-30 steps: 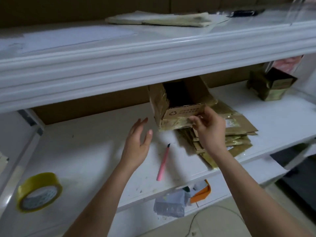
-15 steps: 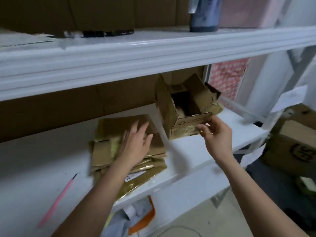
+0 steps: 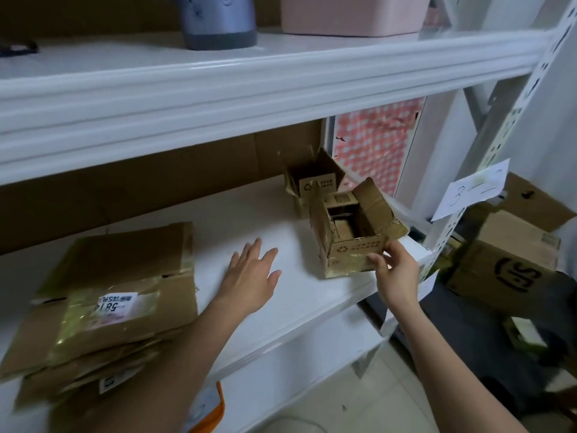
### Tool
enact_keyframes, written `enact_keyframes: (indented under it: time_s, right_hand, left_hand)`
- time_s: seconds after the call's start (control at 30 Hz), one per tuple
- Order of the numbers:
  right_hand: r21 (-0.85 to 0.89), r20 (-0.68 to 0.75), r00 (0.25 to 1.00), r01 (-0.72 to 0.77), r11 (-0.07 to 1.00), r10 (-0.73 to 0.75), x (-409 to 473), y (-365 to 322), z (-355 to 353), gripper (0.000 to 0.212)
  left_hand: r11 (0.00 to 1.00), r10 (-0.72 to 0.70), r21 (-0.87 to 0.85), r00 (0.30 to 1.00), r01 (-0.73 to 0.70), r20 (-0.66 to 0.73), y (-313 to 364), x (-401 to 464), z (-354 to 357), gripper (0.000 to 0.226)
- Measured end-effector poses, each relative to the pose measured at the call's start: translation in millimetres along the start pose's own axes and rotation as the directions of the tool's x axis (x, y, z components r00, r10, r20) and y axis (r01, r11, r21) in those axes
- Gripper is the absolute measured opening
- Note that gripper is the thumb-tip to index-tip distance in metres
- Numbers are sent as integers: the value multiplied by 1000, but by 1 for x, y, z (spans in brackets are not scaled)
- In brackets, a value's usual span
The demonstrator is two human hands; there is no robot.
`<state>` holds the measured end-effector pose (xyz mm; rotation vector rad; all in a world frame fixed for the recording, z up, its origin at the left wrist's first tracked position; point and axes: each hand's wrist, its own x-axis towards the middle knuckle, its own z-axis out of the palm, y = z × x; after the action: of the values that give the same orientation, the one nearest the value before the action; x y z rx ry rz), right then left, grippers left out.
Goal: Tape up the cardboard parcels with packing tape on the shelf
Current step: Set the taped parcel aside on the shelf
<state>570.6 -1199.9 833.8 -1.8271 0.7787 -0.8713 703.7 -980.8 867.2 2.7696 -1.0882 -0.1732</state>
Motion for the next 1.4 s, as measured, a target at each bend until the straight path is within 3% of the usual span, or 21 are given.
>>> enact_keyframes:
  time_s: [0.13,0.47,0.57,0.7,0.77,0.87,0.97,1.07,1.13,1.23,1.4]
  right_hand:
    - [-50,6,999,-40,998,40,25,16,0,19]
    - [-14,-106,982,-160,987,157,23,20,23,54]
    - [-56,-158,980,-135,989,125,5,13,25,64]
    - [-176,-248,968,-15,984,-29,-25,-1,41,68]
    - [-201,-219,967,90,976,-134,-52,-15,61,65]
    - [-171,19,969,245,954,-245,-103,-36,106,55]
    - [-130,305,926,273,953,-224,-146,-58,155,47]
    - [-165,433,895,199,966,-110,-174,-86,194,45]
    - [-203,437,898,154,967,-51,-187,-101,213,42]
    - [-189,383,923,115,975,-35,-199,-115,231,37]
    - [-87,195,967,182,979,-163,-216,-142,247,27]
  left_hand:
    - [1000,-1,21,999,0,39,9,12,10,52]
    - [997,-1,71,999,-2,40,0,11,12,52]
    - [997,2,75,999,-5,37,-8,2,9,53]
    - [996,-18,91,1000,18,3,-30,-18,-5,53]
    - [995,-51,89,998,54,-30,-48,-31,-16,54]
    - [991,-102,78,992,108,-75,-87,-53,-28,54]
    - [977,-203,50,974,209,-103,-131,-80,-40,55]
    - [943,-325,47,943,329,-74,-178,-112,-47,62]
    - [939,-343,24,939,344,-29,-211,-135,-45,66]
    - [958,-257,-124,966,258,26,-249,-165,-37,66]
    - [936,-91,-343,995,75,-29,-286,-186,-28,70]
